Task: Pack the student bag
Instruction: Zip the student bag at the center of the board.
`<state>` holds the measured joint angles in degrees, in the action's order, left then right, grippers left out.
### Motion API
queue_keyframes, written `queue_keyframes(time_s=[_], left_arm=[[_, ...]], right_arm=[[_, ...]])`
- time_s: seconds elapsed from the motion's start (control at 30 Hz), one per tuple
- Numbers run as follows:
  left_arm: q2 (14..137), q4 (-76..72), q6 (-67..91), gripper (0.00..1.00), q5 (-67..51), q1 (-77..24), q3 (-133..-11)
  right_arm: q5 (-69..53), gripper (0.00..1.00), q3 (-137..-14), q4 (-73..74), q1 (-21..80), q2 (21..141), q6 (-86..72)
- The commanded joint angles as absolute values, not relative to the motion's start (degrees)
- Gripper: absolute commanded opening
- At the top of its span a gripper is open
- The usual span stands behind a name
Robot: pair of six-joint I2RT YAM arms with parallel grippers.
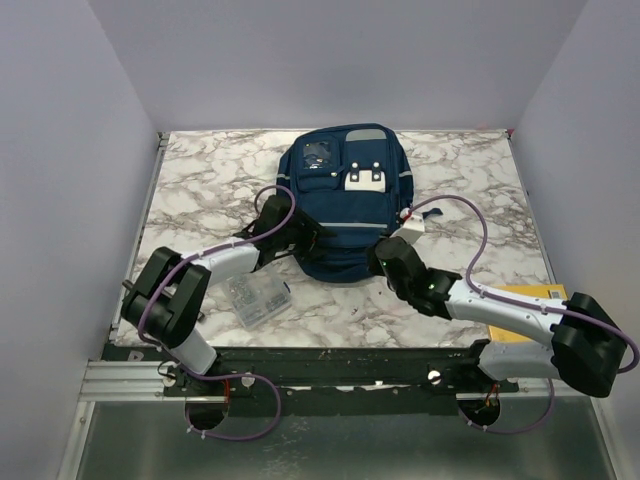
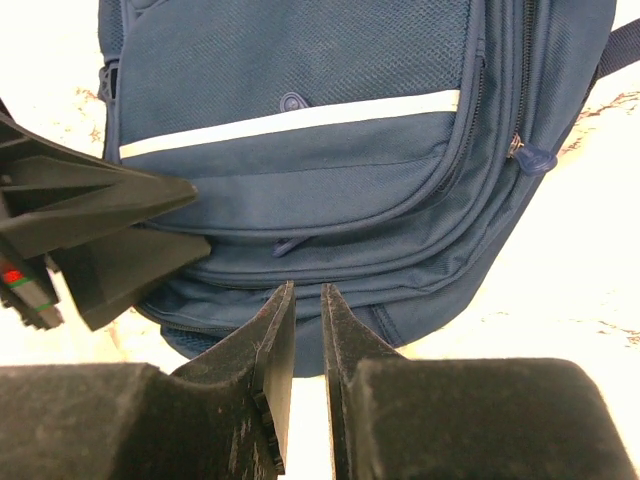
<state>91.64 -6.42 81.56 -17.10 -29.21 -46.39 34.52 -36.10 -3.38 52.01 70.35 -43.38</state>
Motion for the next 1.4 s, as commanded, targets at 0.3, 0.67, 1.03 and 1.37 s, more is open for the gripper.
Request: queue_keyframes(time_s=[0.3,0.67,1.03,1.37], left_arm=[[95.1,-17.7,87.5,0.51,-4.8,-31.9,-43.3],[93.1,-28.8,83.4,0.0,-2.0,-32.6,-39.4],[85.5,-28.8,91.1,0.0,-8.3,-32.5,-37.2],[83.6,-29.0,91.5,0.0,-10.2,-32.6,-35.5]], right_arm=[[29.9,0.21,-35.7,-3.4,51.7,70.0,-42.5],[25.9,0.58,-38.2,-3.8,51.7,73.2,-42.4],[28.5,0.48,-38.4,-14.8,50.9,78.8,-43.0],[31.5,0.46,-36.7,-24.0,50.1,83.0,-42.9]])
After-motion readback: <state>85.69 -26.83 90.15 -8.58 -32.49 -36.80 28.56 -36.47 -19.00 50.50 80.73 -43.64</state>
